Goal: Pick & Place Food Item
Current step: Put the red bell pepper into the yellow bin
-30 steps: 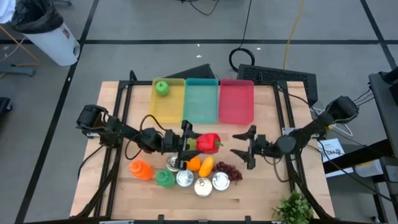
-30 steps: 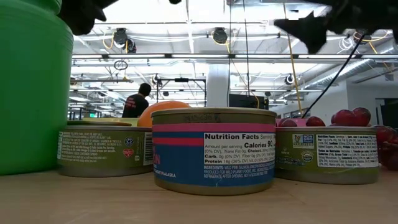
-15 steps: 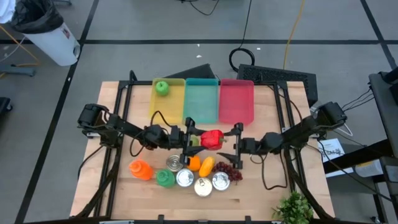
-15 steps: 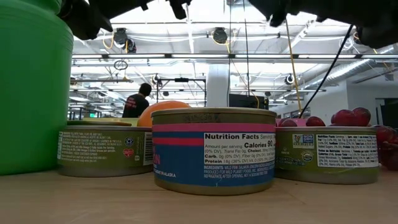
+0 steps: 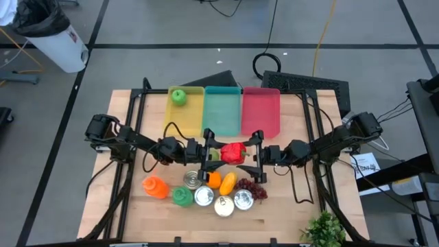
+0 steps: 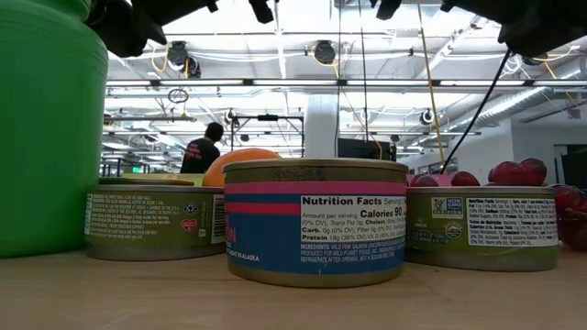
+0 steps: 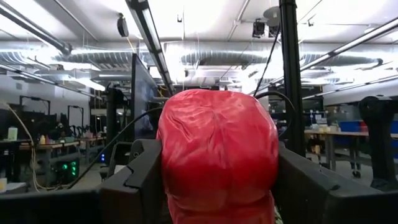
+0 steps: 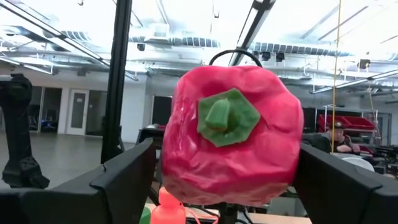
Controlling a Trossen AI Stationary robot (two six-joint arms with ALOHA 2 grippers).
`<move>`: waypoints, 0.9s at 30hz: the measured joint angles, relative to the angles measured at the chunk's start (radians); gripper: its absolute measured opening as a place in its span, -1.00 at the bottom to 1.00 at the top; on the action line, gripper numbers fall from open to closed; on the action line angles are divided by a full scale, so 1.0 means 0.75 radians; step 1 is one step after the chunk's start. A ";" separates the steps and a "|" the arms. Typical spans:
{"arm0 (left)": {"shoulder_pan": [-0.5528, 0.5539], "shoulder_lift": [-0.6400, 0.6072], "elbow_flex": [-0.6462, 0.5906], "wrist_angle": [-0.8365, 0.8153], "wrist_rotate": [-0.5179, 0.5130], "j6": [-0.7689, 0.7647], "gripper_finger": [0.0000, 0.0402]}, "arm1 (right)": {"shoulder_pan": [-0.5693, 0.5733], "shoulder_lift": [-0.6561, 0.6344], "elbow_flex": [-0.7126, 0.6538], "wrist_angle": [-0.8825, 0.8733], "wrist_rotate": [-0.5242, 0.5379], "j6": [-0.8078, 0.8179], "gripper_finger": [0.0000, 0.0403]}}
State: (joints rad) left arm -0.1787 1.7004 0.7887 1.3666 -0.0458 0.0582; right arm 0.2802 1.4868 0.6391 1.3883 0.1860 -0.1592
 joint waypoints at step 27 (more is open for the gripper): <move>-0.077 -0.190 0.123 -0.907 -0.295 -0.212 0.89 | 0.080 -0.298 0.004 -1.318 0.065 0.418 0.26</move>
State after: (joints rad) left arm -0.2363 1.5581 0.8809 0.6864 -0.2668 -0.1010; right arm 0.3400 1.2631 0.6422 0.3999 0.2350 0.1542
